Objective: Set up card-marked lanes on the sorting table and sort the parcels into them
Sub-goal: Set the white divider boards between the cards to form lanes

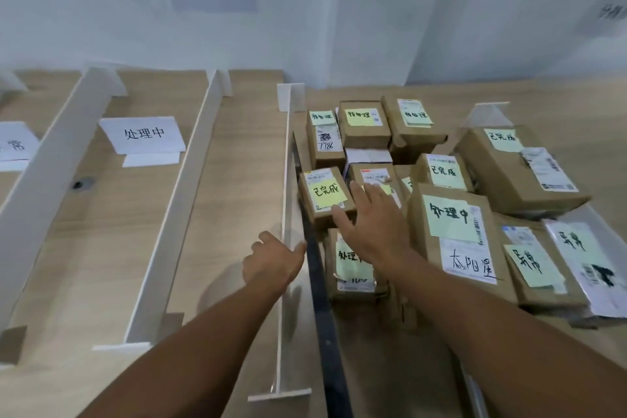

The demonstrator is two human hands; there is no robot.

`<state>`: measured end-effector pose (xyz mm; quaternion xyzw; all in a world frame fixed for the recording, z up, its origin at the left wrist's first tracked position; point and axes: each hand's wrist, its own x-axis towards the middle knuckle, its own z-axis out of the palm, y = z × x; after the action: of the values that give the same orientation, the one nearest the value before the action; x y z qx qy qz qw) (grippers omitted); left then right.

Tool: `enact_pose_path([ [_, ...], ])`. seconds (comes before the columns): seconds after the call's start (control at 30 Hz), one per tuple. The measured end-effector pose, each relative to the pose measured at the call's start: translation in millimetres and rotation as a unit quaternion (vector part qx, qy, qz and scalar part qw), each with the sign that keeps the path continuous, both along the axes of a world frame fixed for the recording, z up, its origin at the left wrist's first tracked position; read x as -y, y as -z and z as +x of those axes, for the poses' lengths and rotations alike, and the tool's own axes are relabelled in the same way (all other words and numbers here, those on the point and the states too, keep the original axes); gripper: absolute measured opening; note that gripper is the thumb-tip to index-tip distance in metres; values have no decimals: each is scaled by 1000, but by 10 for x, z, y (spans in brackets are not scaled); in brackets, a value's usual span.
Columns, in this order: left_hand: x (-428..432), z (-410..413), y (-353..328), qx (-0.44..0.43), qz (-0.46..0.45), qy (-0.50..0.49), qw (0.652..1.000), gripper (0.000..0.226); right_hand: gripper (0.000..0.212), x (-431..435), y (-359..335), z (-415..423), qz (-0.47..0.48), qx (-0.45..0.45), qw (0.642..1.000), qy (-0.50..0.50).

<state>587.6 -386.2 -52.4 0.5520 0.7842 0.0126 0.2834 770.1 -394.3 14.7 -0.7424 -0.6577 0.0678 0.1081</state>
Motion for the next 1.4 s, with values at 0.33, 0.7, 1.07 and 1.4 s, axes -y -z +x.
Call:
enact_pose_path([
  [0.33, 129, -97, -95, -9, 54, 6, 999, 20, 75, -33, -236, -124, 3, 15, 997, -76],
  [0.7, 640, -2424, -1588, -76, 170, -92, 978, 15, 74, -316, -1167, -1363, 89, 48, 976, -193],
  [1.07, 1772, -5122, -2017, -131, 211, -201, 948, 15, 75, 39, -1709, -4210, 133, 27, 949, -283],
  [1.4, 2380, -7756, -2176, -171, 185, -244, 936, 22, 75, 324, -1781, -6927, 122, 7, 938, -324],
])
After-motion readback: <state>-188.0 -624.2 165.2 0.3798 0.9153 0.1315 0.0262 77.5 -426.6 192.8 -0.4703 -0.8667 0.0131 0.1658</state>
